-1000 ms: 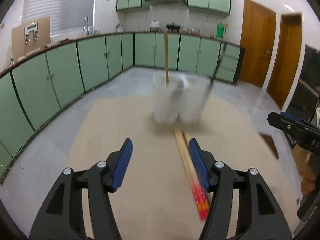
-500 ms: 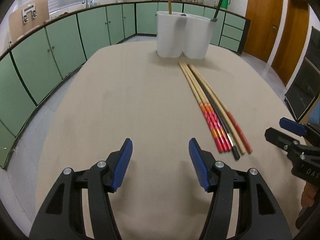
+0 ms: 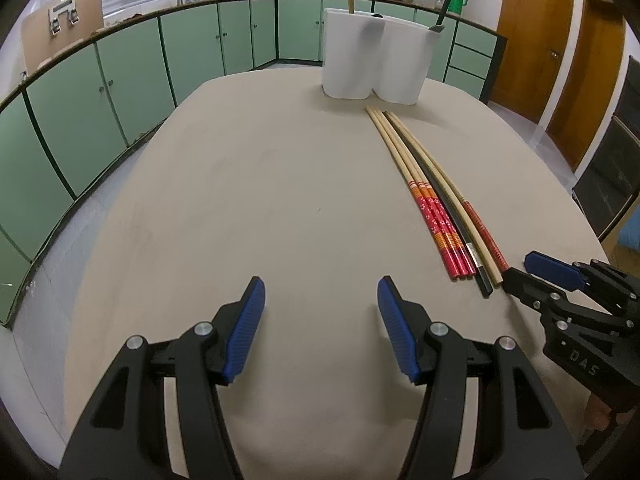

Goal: Organize utensils
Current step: 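Withdraw both tools back toward the remaining chopsticks, then grasp a red-and-wood chopstick at its end with the right tool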

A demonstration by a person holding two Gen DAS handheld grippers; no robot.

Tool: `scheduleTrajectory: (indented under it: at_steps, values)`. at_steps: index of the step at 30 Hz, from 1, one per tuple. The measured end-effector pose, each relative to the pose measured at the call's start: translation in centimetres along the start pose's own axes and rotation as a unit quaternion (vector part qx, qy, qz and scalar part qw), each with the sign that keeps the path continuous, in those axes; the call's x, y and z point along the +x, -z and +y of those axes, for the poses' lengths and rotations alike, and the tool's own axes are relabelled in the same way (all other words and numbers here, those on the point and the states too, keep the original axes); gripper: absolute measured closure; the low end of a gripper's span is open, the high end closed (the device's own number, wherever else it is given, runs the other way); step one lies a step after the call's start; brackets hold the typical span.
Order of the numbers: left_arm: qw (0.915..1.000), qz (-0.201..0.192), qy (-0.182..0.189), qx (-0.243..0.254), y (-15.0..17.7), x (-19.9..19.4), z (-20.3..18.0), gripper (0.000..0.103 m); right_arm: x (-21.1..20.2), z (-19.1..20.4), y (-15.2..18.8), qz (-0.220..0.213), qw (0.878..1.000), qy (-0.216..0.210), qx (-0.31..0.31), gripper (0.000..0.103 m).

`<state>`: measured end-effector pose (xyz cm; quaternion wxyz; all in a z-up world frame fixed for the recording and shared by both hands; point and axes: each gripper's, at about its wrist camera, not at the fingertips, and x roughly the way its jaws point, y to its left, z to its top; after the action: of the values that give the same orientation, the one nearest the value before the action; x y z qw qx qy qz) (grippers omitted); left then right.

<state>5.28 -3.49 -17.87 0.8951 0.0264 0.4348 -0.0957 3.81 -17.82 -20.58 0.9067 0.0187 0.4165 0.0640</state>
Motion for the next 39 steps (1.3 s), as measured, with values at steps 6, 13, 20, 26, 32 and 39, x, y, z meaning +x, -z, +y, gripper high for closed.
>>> scheduleTrajectory:
  at_steps: [6, 13, 20, 26, 32, 39]
  values:
    - [1.0, 0.001, 0.007, 0.001, -0.2, 0.1, -0.7, 0.046, 0.4, 0.4, -0.2, -0.002, 1.0, 0.001, -0.004, 0.09]
    - [0.9995, 0.003, 0.029, 0.014, -0.4, 0.3, -2.8, 0.046, -0.1, -0.6, 0.0, -0.005, 1.0, 0.002, 0.011, 0.097]
    - [0.9988, 0.003, 0.043, 0.021, -0.9, 1.0, -5.0, 0.046, -0.9, -3.2, 0.4, -0.006, 0.999, 0.023, 0.032, 0.097]
    - [0.999, 0.012, 0.037, 0.022, -1.0, 2.1, -6.0, 0.046, -1.2, -4.9, 0.7, -0.008, 0.999, 0.029, 0.043, 0.097]
    - [0.9994, 0.012, 0.026, 0.018, -1.2, 2.4, -6.1, 0.047, -1.1, -5.3, 0.7, -0.009, 0.999, 0.025, 0.045, 0.097]
    - [0.9998, 0.01, 0.009, 0.014, -0.9, 2.2, -5.3, 0.049, -1.1, -5.4, 0.8, -0.01, 0.999, 0.018, 0.05, 0.097]
